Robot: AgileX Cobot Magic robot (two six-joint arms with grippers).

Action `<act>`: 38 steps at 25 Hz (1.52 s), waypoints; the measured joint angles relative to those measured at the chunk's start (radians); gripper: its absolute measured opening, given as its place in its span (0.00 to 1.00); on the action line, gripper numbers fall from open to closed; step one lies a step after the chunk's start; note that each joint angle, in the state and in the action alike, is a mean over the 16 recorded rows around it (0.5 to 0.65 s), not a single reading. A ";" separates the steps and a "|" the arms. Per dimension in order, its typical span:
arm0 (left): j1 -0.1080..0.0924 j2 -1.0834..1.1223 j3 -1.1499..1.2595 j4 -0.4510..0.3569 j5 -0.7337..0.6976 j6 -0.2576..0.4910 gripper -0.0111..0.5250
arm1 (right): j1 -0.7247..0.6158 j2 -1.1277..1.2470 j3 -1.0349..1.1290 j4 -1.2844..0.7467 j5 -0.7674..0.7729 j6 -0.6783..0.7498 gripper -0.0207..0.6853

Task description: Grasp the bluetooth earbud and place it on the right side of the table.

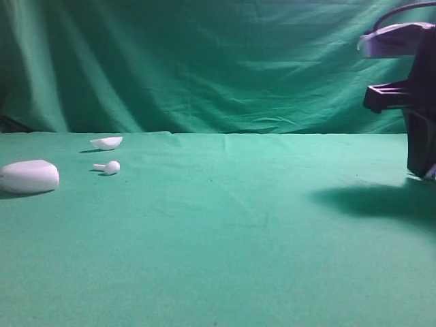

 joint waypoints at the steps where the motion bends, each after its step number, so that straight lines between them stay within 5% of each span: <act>1: 0.000 0.000 0.000 0.000 0.000 0.000 0.02 | 0.000 0.006 0.000 0.000 -0.005 0.000 0.16; 7: 0.000 0.000 0.000 0.000 0.000 0.000 0.02 | 0.000 0.028 -0.004 0.002 -0.008 0.001 0.21; 21: 0.000 0.000 0.000 0.000 0.000 0.000 0.02 | -0.001 -0.074 -0.098 0.026 0.151 0.003 0.53; 38: 0.000 0.000 0.000 0.000 0.000 0.000 0.02 | -0.001 -0.821 -0.064 0.064 0.374 -0.038 0.05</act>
